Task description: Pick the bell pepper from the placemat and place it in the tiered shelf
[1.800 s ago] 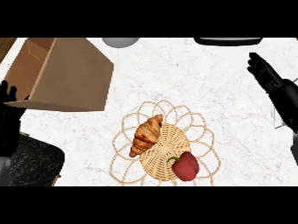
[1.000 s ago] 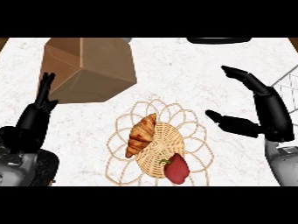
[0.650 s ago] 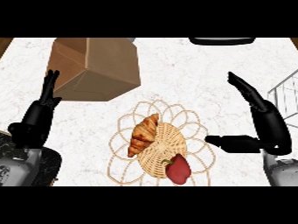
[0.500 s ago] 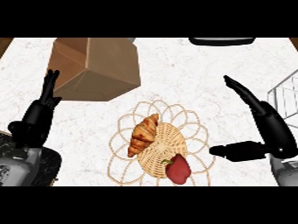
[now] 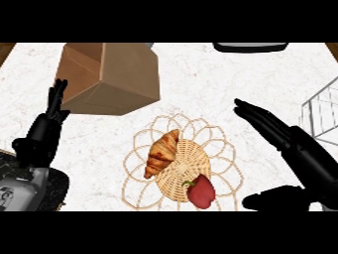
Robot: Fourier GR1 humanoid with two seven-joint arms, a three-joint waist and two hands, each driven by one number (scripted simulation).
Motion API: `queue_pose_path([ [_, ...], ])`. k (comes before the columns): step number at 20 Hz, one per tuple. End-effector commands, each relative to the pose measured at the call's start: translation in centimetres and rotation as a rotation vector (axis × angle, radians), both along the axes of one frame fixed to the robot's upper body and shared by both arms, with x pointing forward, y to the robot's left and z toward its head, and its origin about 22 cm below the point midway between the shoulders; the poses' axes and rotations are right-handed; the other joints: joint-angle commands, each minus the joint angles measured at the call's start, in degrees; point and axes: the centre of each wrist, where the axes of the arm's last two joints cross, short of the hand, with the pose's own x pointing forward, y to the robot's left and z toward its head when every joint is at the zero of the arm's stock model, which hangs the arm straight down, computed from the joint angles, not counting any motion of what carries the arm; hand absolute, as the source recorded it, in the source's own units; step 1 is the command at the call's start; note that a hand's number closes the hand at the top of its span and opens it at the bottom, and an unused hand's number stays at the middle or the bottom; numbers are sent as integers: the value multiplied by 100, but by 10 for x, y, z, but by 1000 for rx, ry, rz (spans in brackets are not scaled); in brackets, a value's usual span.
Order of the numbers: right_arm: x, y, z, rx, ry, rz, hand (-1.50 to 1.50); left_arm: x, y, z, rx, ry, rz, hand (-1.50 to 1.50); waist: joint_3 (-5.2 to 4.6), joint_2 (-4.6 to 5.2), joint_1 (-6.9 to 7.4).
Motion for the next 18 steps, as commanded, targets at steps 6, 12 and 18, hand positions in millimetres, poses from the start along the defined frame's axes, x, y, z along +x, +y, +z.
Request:
queue_pose_path([
  [6,-40,31,35,-507,14,-23,-150,-7,-26,-18,-34,129,-96,0,-85,57,-47],
  [12,-73,45,48,-580,28,-63,-150,3,-39,-18,-56,110,-82,0,-68,95,-43],
  [18,-89,77,41,-568,45,-83,-150,-4,-39,-12,-54,126,-110,0,-61,87,71],
])
